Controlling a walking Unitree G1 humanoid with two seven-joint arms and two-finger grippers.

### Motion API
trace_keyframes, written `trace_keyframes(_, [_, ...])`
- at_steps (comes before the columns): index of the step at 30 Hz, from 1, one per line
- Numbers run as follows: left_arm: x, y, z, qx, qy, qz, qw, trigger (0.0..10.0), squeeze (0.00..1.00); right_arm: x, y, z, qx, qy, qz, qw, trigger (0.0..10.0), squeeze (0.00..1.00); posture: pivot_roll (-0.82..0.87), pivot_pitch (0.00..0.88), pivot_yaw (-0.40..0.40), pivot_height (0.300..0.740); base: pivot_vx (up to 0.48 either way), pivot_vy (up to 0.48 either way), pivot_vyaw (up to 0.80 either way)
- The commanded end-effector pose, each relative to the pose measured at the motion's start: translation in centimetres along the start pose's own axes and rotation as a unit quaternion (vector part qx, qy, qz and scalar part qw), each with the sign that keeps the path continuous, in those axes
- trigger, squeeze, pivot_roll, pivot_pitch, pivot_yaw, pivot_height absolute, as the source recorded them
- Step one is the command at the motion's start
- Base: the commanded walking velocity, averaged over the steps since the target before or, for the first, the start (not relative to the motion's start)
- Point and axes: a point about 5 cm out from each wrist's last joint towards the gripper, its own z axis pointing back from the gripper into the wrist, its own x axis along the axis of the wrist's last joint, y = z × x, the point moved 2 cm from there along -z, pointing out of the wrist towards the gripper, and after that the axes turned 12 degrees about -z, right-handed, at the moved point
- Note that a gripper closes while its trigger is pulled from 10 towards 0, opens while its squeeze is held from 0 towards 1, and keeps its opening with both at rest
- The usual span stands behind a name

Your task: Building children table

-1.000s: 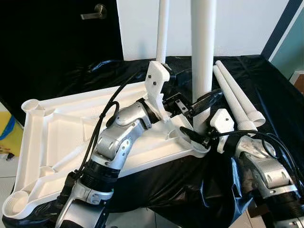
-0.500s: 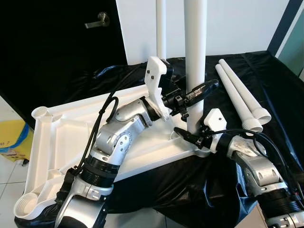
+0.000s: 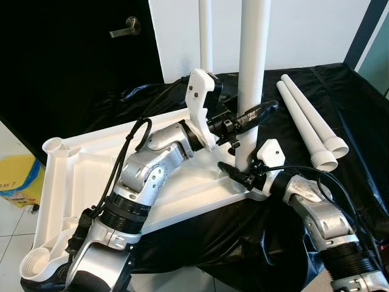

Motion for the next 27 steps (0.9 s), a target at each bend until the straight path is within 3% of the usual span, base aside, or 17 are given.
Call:
trace_keyframes(1, [1.6, -2.0, -0.1, -0.144, -0.036, -0.017, 0.989, 10.0, 0.00, 0.5, -0.1, -0.3, -0.004, -0.013, 0.004, 1.000, 10.0, 1.00, -0.17, 0.000, 0.077, 0.740, 0.000, 0.000, 0.00])
trace_keyframes(3, [1.7, -1.8, -0.1, -0.139, -0.032, -0.020, 0.990, 10.0, 0.00, 0.5, -0.2, -0.4, -0.008, -0.015, 0.004, 1.000, 10.0, 1.00, -0.17, 0.000, 0.078, 0.740, 0.000, 0.000, 0.00])
trace_keyframes(4, [1.7, -1.7, -0.2, -0.136, -0.029, -0.022, 0.990, 10.0, 0.00, 0.5, -0.2, -0.4, -0.011, -0.016, 0.005, 1.000, 10.0, 0.73, -0.17, 0.000, 0.078, 0.740, 0.000, 0.000, 0.00])
trace_keyframes(7, [1.8, -1.4, -0.3, -0.122, -0.022, -0.030, 0.992, 10.0, 0.00, 0.6, -0.2, -0.5, -0.016, -0.019, 0.004, 1.000, 10.0, 0.73, -0.17, 0.000, 0.079, 0.740, 0.000, 0.000, 0.00])
trace_keyframes(8, [1.9, -0.9, -0.6, -0.102, -0.017, -0.038, 0.994, 10.0, 0.00, 0.7, -0.4, -0.8, -0.032, -0.026, 0.004, 0.999, 10.0, 0.00, -0.17, 0.000, 0.082, 0.740, 0.000, 0.000, 0.00])
trace_keyframes(11, [2.2, 0.6, -1.2, -0.045, 0.004, -0.058, 0.997, 10.0, 0.00, 1.0, -0.7, -1.4, -0.072, -0.046, 0.001, 0.996, 10.0, 0.00, -0.16, 0.000, 0.083, 0.740, 0.000, 0.000, 0.00])
trace_keyframes(16, [2.3, 1.5, -1.6, -0.014, 0.015, -0.076, 0.997, 10.0, 0.00, 1.1, -0.9, -1.7, -0.095, -0.057, -0.002, 0.994, 10.0, 0.00, -0.16, 0.000, 0.079, 0.740, 0.000, 0.000, 0.00])
trace_keyframes(27, [2.6, 3.8, -2.4, 0.068, 0.026, -0.068, 0.995, 10.0, 0.00, 2.1, -2.3, -2.5, -0.183, -0.089, 0.015, 0.979, 10.0, 0.00, -0.16, 0.000, 0.088, 0.740, 0.000, 0.000, 0.00])
